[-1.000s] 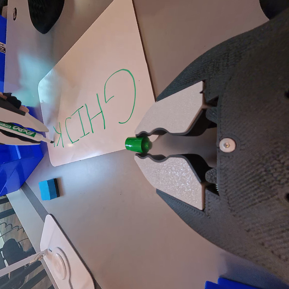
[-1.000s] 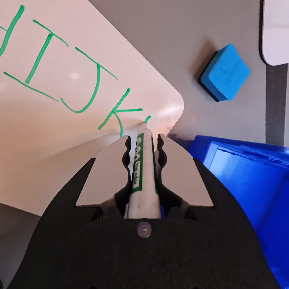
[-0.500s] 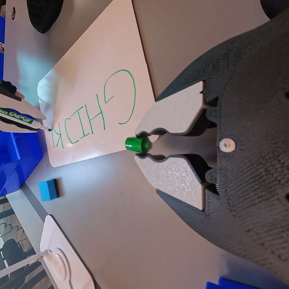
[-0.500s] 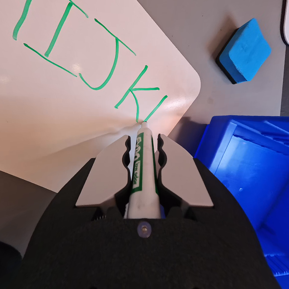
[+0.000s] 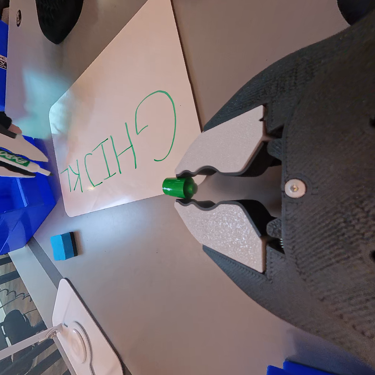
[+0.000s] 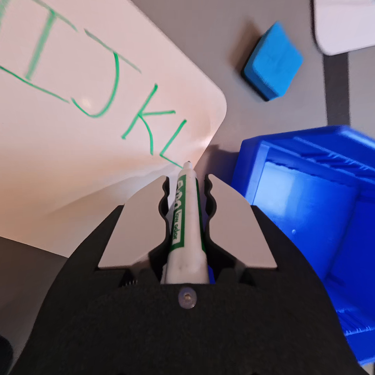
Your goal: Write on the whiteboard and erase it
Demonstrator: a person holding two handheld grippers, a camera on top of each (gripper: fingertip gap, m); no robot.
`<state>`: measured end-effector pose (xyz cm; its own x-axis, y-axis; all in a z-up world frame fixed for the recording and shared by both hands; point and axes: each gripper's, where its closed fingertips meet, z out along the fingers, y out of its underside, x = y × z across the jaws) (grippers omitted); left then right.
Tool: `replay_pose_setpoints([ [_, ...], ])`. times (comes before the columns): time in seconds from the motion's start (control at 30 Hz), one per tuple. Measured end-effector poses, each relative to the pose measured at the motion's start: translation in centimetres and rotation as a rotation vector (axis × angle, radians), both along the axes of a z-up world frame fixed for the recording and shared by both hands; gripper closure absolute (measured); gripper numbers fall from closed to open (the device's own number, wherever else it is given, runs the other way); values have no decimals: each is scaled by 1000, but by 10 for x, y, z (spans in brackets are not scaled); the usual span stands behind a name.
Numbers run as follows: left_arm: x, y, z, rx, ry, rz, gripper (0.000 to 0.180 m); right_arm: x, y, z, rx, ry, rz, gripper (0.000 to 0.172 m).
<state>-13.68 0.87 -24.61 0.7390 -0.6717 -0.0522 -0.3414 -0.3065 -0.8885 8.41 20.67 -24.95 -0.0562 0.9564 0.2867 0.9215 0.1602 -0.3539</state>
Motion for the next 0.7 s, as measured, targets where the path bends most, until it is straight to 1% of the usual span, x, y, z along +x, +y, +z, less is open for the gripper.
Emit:
replay_pose_setpoints([
  [0.03,0,0,0,0,-1,0,160,-8,-5,11,-7,68,4,137],
  [0.13,1,0,3,17,-11,-12,160,-30,-28,45,-6,261,41,137],
  [0.2,5,-2,7,45,-18,-32,160,-43,-47,63,-20,366,74,137],
  [0.43,22,-15,30,188,-36,-137,160,-80,-122,117,-111,659,212,137],
  [0.57,34,-27,46,307,-35,-214,160,-99,-156,134,-236,814,252,137],
  [0.7,39,-34,57,387,-20,-236,160,-117,-177,131,-379,934,271,137],
])
